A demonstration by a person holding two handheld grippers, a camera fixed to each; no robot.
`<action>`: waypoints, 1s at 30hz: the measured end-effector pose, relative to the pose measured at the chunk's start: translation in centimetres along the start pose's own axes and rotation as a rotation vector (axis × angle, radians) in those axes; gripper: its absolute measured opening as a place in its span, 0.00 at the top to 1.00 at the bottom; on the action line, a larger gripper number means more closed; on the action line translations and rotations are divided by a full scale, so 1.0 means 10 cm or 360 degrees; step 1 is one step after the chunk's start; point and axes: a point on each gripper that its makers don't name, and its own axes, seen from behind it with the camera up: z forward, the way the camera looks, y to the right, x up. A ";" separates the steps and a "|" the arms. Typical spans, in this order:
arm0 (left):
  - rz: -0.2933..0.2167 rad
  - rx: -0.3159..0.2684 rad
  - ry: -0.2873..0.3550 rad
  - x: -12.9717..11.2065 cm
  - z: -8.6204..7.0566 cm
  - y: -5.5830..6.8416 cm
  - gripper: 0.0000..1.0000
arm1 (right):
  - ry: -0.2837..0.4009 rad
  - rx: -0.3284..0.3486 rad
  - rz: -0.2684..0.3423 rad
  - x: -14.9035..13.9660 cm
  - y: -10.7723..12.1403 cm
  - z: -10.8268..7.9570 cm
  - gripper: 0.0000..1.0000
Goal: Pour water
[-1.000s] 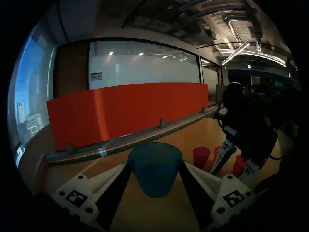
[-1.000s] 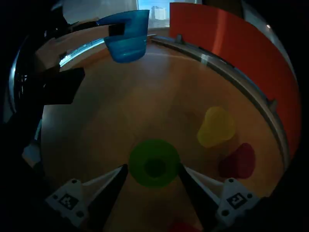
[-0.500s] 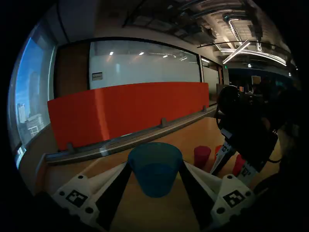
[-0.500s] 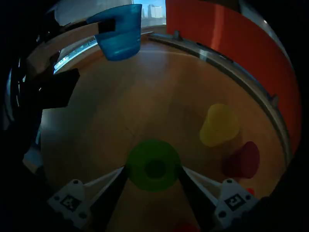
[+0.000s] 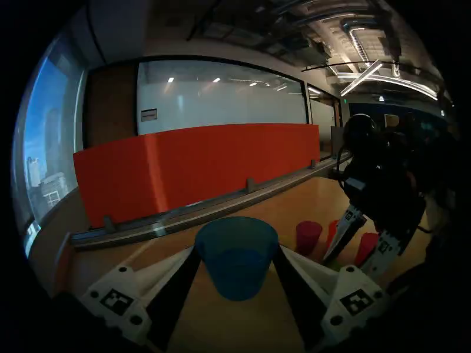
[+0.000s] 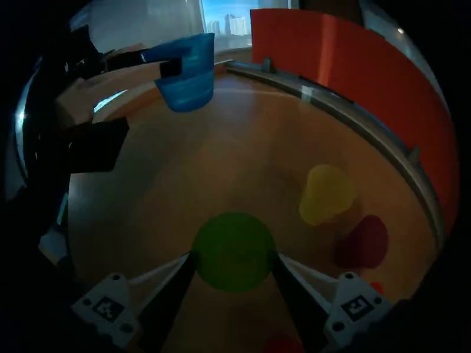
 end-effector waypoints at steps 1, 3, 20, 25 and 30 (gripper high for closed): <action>0.0000 0.0001 -0.0001 0.00 0.00 0.01 0.15 | 0.0007 -0.0003 0.0000 0.00 0.00 -0.03 0.08; 0.0001 0.0003 -0.0004 0.01 -0.01 0.02 0.15 | 0.0023 -0.0007 -0.0001 0.00 0.01 -0.10 0.08; 0.0010 0.0009 -0.0013 0.06 -0.03 0.17 0.15 | 0.0171 -0.0046 -0.0055 -0.10 0.04 -0.70 0.08; 0.0010 0.0004 -0.0015 0.07 -0.04 0.22 0.15 | 0.0232 -0.0055 -0.0080 -0.11 0.05 -0.81 0.08; 0.0015 0.0005 -0.0016 0.09 -0.06 0.26 0.15 | 0.0333 -0.0045 -0.0083 -0.05 0.03 -0.92 0.08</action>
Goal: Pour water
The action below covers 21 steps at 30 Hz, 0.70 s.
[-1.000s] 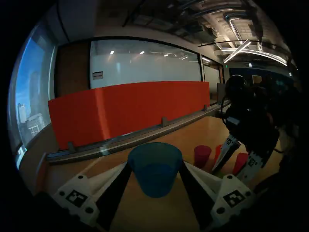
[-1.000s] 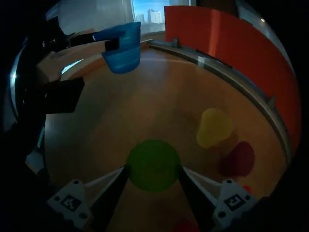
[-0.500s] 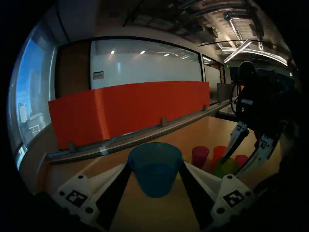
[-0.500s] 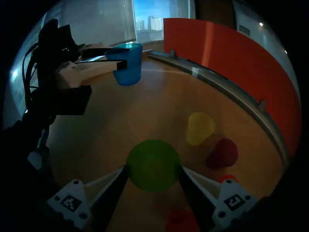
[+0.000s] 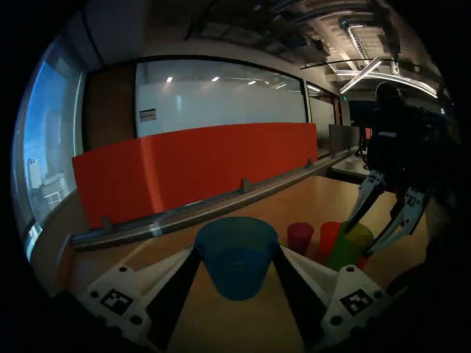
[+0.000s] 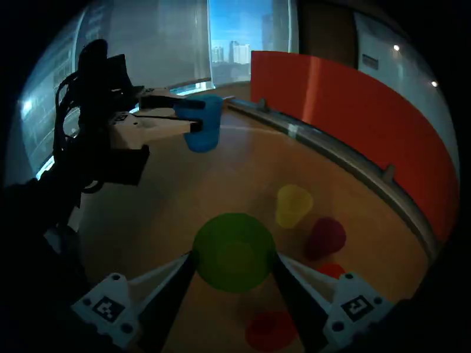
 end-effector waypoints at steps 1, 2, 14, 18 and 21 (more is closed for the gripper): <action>0.0000 0.0000 0.0001 0.00 0.00 0.01 0.15 | 0.0022 0.0002 0.0004 0.02 0.00 -0.02 0.08; -0.0001 0.0000 0.0002 0.01 -0.01 0.01 0.15 | 0.0043 0.0005 0.0008 0.04 0.00 -0.03 0.08; -0.0008 -0.0007 0.0005 0.04 0.00 0.08 0.15 | 0.0299 -0.0020 0.0005 0.30 0.08 -0.21 0.08; -0.0009 -0.0005 0.0008 0.07 0.00 0.09 0.15 | 0.0393 -0.0034 0.0002 0.38 0.12 -0.25 0.08; -0.0011 -0.0004 0.0010 0.09 0.00 0.09 0.15 | 0.0452 -0.0044 0.0005 0.42 0.15 -0.28 0.08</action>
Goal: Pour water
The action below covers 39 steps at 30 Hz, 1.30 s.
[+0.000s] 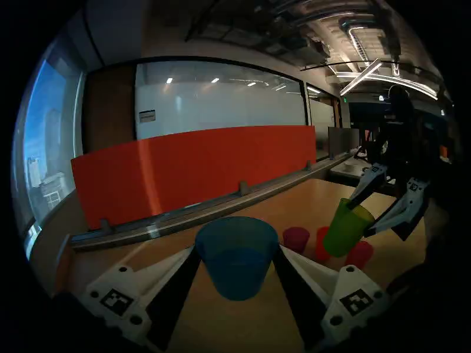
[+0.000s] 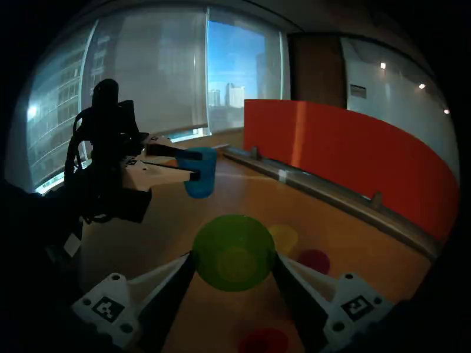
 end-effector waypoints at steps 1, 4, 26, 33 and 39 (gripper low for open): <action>-0.0001 0.0000 0.0001 0.00 0.00 0.00 0.15 | 0.0016 -0.0003 0.0001 0.01 0.01 -0.01 0.08; -0.0003 -0.0002 0.0005 0.01 0.00 0.02 0.15 | 0.0068 -0.0004 -0.0003 0.05 0.02 -0.02 0.07; -0.0048 -0.0047 0.0052 0.12 0.01 0.13 0.15 | 0.0379 -0.0037 -0.0085 0.33 0.06 -0.12 0.07; -0.0053 -0.0082 0.0080 0.18 0.00 0.18 0.15 | 0.0443 -0.0017 -0.0098 0.38 0.02 -0.14 0.07; -0.0044 -0.0095 0.0102 0.24 0.00 0.21 0.15 | 0.0451 -0.0005 -0.0098 0.40 0.01 -0.12 0.07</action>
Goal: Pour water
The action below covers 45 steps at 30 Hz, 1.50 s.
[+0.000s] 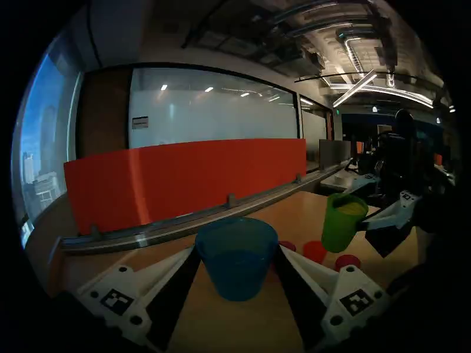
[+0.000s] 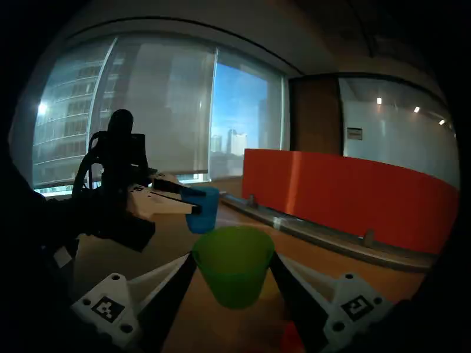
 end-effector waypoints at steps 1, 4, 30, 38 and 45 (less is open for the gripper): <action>0.0000 -0.0001 0.0001 0.01 0.00 0.00 0.15 | 0.0002 0.0002 0.0002 0.00 0.00 0.00 0.07; 0.0003 -0.0006 0.0008 0.03 0.00 0.01 0.15 | 0.0009 0.0008 0.0007 0.01 0.00 0.02 0.07; 0.0181 -0.0021 0.0159 0.53 -0.09 0.18 0.15 | 0.0028 0.0081 0.0083 -0.07 -0.03 0.06 0.07; 0.0269 0.0000 0.0229 0.70 -0.13 0.20 0.15 | 0.0016 0.0109 0.0075 -0.11 -0.08 0.09 0.07; 0.0371 0.0009 0.0264 0.84 -0.15 0.25 0.15 | 0.0010 0.0136 0.0065 -0.11 -0.12 0.12 0.08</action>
